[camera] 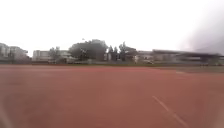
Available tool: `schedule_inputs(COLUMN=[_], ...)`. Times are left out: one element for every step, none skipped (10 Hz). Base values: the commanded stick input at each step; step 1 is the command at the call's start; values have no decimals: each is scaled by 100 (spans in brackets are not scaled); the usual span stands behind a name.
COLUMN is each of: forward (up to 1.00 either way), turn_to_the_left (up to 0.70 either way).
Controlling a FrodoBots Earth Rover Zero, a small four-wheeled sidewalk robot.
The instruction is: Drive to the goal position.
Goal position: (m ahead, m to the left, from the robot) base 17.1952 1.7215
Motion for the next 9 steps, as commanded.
schedule_inputs(forward=[30, 30, 30, 30, 30, 30, 30, 30, 30], turn_to_the_left=[0, 0, 0, 0, 0, 0, 0, 0, 0])
